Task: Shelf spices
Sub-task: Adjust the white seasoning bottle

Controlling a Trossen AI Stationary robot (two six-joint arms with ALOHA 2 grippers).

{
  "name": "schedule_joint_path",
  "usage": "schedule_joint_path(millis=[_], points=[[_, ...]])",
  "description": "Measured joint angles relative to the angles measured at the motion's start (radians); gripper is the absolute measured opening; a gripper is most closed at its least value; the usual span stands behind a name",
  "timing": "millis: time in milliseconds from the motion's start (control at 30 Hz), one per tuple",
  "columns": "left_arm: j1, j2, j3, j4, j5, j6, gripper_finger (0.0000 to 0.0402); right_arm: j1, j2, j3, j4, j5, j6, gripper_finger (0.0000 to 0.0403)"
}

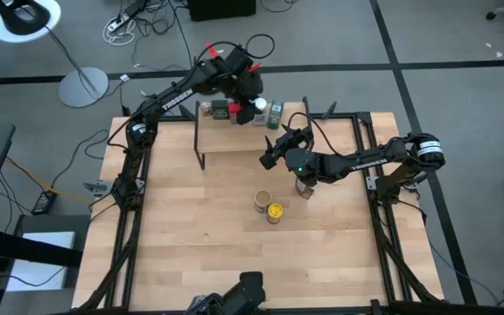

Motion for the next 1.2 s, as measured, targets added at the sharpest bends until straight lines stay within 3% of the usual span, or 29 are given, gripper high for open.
schedule_joint_path(millis=[900,1200], points=[[-0.021,-0.035,-0.001,-0.140,-0.020,0.001,0.0199,0.019,0.000,0.000,0.055,0.002,-0.048,0.0307],[-0.039,-0.036,-0.004,-0.144,-0.021,0.005,0.0263,0.026,0.000,0.000,0.065,0.009,-0.061,0.0307]])
